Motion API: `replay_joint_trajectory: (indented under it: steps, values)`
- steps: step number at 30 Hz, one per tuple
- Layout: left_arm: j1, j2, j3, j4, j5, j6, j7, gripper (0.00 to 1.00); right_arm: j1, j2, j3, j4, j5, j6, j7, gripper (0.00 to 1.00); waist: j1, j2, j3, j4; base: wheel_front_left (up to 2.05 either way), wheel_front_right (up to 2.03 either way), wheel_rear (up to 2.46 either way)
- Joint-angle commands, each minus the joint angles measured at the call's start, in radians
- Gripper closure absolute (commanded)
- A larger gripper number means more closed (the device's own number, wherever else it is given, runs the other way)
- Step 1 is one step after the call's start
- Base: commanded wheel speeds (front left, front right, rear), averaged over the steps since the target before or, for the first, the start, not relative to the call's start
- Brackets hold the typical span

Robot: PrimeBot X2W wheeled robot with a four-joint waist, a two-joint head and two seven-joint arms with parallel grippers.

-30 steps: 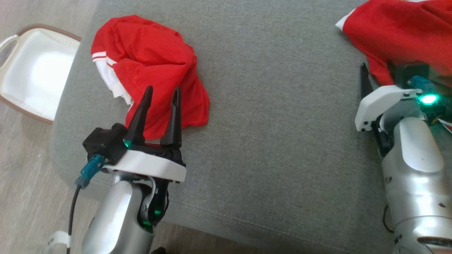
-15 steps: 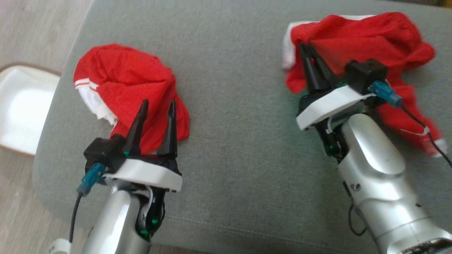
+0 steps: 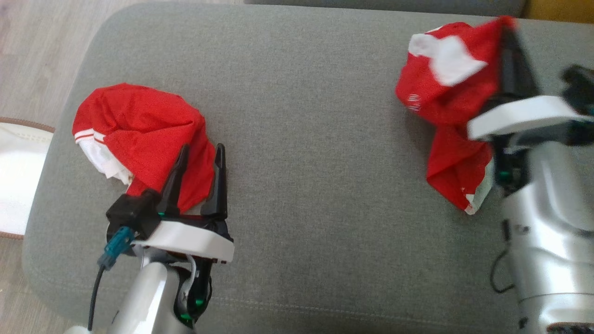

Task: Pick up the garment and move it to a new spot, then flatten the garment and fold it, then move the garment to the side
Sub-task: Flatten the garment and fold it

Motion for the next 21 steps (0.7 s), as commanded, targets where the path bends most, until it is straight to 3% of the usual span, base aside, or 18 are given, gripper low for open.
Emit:
replay_joint_trajectory:
  steps: [1, 8, 12, 13, 14, 21]
  values:
    - [-0.024, 0.009, 0.032, -0.040, 0.009, -0.003, -0.008, 0.00, 0.000, 0.015, -0.042, -0.029, -0.045, 0.007, 0.007, 1.00, 0.0000, 0.0000, 0.005, 0.000, 0.00, 0.00, 0.00]
    - [-0.032, 0.009, 0.034, -0.039, 0.010, -0.008, -0.008, 0.00, -0.012, 0.014, -0.446, -0.072, -0.323, 0.007, 0.051, 1.00, 0.0000, 0.0000, 0.031, -0.003, 0.00, 0.00, 0.00]
    - [-0.040, 0.009, 0.031, -0.036, 0.011, -0.013, -0.008, 0.00, -0.036, 0.014, -0.557, -0.085, -0.432, 0.007, 0.063, 1.00, 0.0000, 0.0000, 0.043, -0.008, 0.00, 0.00, 0.00]
    - [-0.042, 0.009, 0.030, -0.034, 0.011, -0.014, -0.008, 0.00, -0.047, 0.014, -0.585, -0.082, -0.451, 0.007, 0.062, 0.33, 0.0000, 0.0000, 0.045, -0.009, 0.00, 0.00, 0.00]
    - [-0.043, 0.009, 0.030, -0.032, 0.012, -0.015, -0.008, 0.00, -0.057, 0.014, -0.602, -0.077, -0.470, 0.007, 0.061, 0.00, 0.0000, 0.0000, 0.046, -0.012, 0.00, 0.00, 0.00]
    - [-0.048, 0.009, 0.031, -0.017, 0.013, -0.020, -0.008, 0.00, -0.102, 0.014, -0.655, -0.031, -0.558, 0.007, 0.020, 0.00, 0.0000, 0.0000, 0.032, -0.037, 0.00, 0.00, 0.00]
